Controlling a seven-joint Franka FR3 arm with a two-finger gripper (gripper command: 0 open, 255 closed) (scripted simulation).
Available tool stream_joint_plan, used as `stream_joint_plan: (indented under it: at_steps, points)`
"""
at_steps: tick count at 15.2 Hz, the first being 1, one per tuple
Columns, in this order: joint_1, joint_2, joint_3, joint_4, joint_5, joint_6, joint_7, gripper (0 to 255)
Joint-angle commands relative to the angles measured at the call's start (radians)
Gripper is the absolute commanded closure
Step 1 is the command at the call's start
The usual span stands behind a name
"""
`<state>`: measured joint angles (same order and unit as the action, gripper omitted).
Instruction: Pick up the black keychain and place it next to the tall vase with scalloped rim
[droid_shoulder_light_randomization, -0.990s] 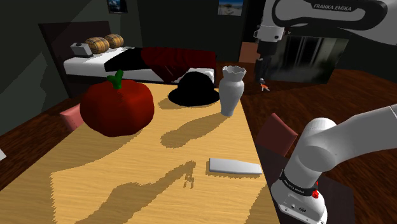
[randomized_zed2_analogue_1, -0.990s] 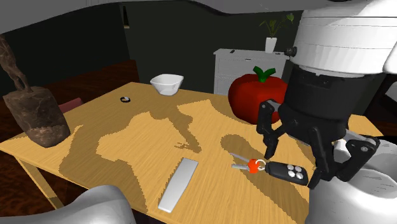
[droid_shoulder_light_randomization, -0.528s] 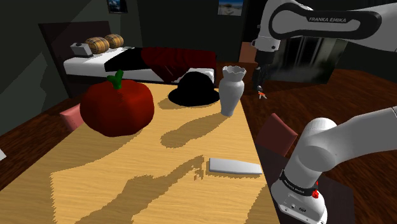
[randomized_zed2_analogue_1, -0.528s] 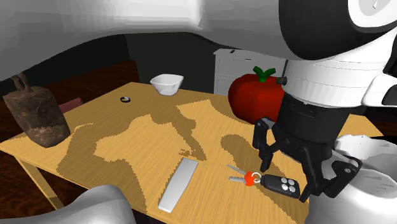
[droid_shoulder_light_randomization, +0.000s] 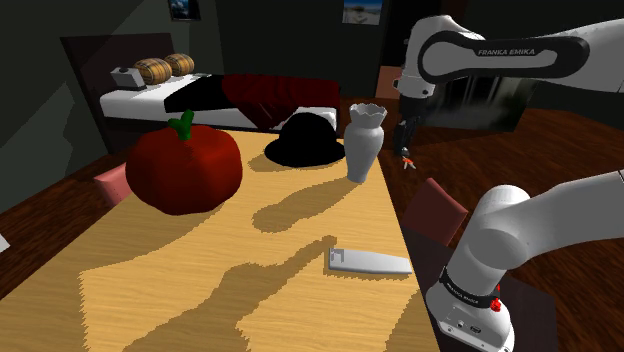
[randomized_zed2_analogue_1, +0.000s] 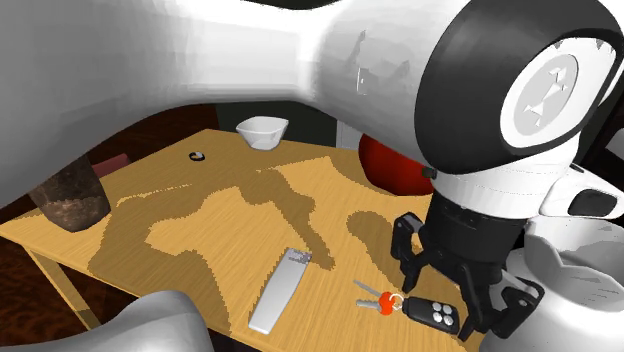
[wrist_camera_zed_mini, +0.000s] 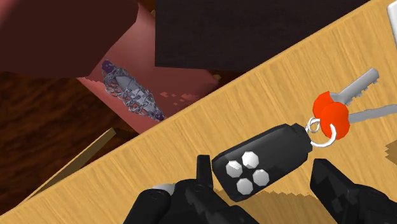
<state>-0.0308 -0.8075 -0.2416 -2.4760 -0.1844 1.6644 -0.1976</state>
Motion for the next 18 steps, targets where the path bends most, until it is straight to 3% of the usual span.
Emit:
stream_joint_plan:
  at_steps: [1,18]
  points:
    - [-0.002,-0.001,-0.005,-0.029,-0.005,0.029,0.000,255]
    - [-0.018,0.019,-0.047,-0.244,-0.044,0.264,0.009,255]
